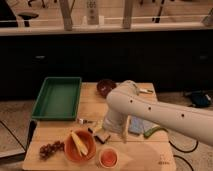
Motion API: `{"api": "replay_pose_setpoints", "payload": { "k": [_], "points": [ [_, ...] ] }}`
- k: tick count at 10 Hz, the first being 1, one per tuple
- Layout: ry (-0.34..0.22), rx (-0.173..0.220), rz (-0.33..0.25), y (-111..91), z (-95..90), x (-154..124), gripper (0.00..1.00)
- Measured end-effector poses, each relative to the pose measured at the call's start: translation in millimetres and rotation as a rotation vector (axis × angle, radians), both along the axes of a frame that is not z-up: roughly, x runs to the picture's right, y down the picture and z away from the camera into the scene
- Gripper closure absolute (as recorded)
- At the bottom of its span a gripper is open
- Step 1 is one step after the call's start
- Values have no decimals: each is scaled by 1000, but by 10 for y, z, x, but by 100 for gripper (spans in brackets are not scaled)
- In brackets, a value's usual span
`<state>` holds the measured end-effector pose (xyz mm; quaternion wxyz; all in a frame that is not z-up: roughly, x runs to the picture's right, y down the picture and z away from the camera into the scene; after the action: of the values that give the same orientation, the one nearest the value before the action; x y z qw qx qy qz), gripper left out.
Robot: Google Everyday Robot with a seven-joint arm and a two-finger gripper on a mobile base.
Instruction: Place apple in paper cup
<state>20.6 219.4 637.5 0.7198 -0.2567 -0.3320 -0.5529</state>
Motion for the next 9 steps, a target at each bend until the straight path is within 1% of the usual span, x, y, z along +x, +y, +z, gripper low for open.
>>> {"api": "replay_pose_setpoints", "payload": {
  "k": [6, 9],
  "points": [
    [-4, -22, 11, 42, 26, 32, 20],
    [-16, -31, 13, 60, 31, 64, 20]
  ]
}}
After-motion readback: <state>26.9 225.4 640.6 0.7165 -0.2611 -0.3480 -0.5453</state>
